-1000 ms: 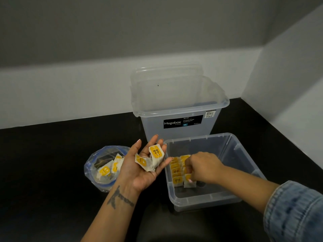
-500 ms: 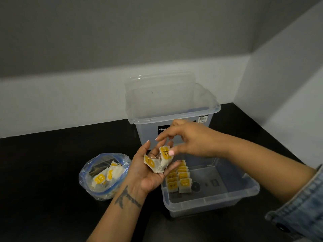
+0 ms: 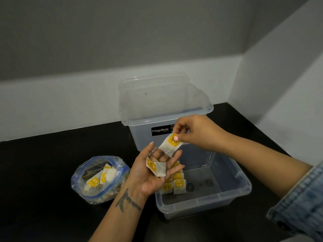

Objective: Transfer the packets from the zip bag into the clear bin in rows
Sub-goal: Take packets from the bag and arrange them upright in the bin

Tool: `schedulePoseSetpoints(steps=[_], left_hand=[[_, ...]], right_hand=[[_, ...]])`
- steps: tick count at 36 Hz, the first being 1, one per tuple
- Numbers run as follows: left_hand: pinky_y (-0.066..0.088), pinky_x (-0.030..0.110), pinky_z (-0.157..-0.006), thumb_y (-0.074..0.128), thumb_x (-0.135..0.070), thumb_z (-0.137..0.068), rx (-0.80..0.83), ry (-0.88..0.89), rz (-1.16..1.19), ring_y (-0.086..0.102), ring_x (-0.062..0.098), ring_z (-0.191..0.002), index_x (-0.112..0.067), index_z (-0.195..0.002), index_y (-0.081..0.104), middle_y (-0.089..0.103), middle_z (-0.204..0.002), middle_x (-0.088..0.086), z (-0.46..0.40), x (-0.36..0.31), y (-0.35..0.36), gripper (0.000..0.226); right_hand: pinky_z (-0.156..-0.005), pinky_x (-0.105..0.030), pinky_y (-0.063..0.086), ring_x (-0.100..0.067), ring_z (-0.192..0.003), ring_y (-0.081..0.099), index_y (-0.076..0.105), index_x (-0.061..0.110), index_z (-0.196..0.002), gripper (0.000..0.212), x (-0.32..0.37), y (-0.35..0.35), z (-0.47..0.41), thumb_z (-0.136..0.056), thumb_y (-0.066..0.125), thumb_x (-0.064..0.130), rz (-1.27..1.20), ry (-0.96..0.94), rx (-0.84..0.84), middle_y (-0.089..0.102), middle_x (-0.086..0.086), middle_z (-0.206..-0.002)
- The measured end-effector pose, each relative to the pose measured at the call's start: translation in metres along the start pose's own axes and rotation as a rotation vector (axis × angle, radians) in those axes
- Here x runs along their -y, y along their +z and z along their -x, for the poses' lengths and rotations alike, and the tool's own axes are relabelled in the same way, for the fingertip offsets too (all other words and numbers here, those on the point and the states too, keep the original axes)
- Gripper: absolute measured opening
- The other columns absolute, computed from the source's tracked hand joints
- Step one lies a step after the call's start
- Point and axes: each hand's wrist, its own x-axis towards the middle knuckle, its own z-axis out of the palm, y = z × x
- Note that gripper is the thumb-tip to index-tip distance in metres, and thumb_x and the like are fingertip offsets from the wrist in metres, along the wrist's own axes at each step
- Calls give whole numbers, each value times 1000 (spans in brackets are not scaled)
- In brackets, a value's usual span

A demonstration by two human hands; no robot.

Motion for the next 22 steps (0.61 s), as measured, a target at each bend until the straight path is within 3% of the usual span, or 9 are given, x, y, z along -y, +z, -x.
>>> schedulePoseSetpoints(steps=[3,10,17,22], left_hand=[[53,56,-71,48,-37,-85,-11,10,-16,69,37,-91,-4,-108,68,67,-113,20,-1,-2,-1,44],[52,57,-72,45,-37,-89,-21,91,21,65,38,-101,-9,-99,74,65,-119,20,0,-16,-14,42],[53,56,-73,43,-38,-91,-11,137,34,64,35,-104,-11,-107,70,64,-120,17,5,-20,-23,42],[54,55,-71,47,-37,-89,-27,136,47,64,35,-104,-10,-105,72,64,-121,17,10,-21,-31,40]], right_hand=[[-65,-11,46,-1,-73,61,65,28,-83,10,-4,-6,2,-83,72,21,-39,8,21,66,10,-80],[-64,-10,47,4,-73,62,67,31,-82,11,-19,-24,10,-81,73,22,18,19,10,68,12,-79],[-82,-28,53,-10,-88,61,65,27,-102,13,-51,4,11,-90,61,25,488,106,179,65,7,-96],[-82,-28,50,-16,-93,61,62,23,-108,21,-78,46,8,-92,54,13,706,75,339,65,1,-105]])
